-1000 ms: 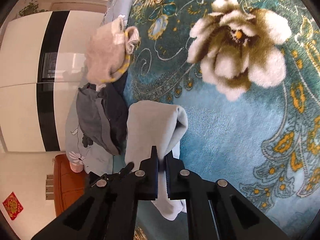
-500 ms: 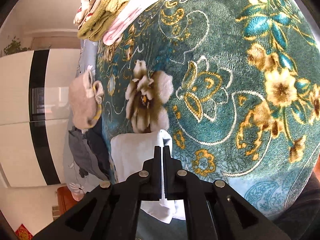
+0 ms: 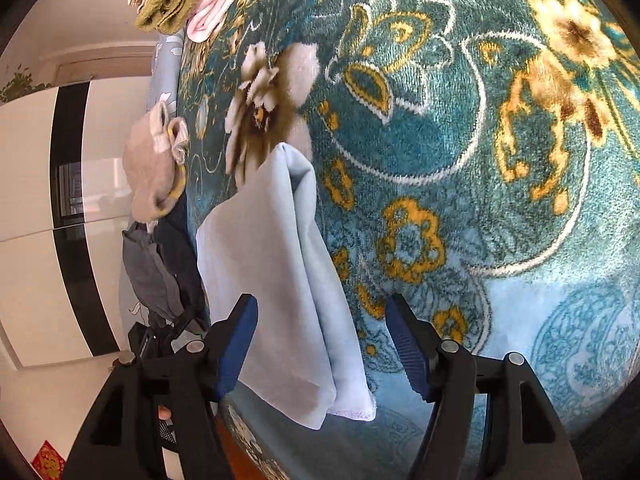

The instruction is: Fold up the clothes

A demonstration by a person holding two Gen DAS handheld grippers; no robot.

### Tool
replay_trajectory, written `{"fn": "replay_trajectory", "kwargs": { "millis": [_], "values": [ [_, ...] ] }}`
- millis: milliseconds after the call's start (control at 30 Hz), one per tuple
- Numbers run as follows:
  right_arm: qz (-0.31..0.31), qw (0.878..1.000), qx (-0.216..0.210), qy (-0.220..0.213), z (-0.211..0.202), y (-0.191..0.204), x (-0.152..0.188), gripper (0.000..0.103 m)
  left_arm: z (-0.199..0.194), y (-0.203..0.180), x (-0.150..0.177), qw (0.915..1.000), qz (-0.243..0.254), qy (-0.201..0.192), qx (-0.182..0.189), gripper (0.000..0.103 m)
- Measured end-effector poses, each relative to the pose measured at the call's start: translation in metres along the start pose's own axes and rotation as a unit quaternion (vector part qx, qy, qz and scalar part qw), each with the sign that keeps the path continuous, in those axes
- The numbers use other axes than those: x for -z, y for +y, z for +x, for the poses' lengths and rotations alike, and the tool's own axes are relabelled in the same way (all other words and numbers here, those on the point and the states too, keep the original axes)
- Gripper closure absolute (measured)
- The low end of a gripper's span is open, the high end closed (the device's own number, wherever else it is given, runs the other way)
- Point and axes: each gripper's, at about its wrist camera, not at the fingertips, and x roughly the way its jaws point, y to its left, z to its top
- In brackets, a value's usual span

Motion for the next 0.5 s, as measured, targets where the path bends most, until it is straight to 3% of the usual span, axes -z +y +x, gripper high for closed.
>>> {"fn": "replay_trajectory", "kwargs": {
  "millis": [133, 200, 367, 500],
  "values": [
    [0.007, 1.000, -0.011, -0.009, 0.003, 0.000, -0.001, 0.034, 0.025, -0.023, -0.005, 0.9987, 0.043, 0.023, -0.014, 0.017],
    [0.010, 1.000, -0.017, -0.015, 0.004, 0.000, -0.002, 0.034, 0.027, -0.030, -0.005, 0.9979, 0.056, 0.030, 0.008, 0.017],
    [0.007, 1.000, -0.024, -0.014, 0.009, 0.003, -0.002, 0.034, 0.030, -0.030, -0.001, 0.9975, 0.047, 0.045, 0.028, 0.017],
    [0.006, 0.999, -0.030, -0.011, 0.013, 0.004, -0.004, 0.034, 0.033, -0.029, -0.001, 0.9954, 0.023, 0.062, 0.070, 0.017]
  ]
}}
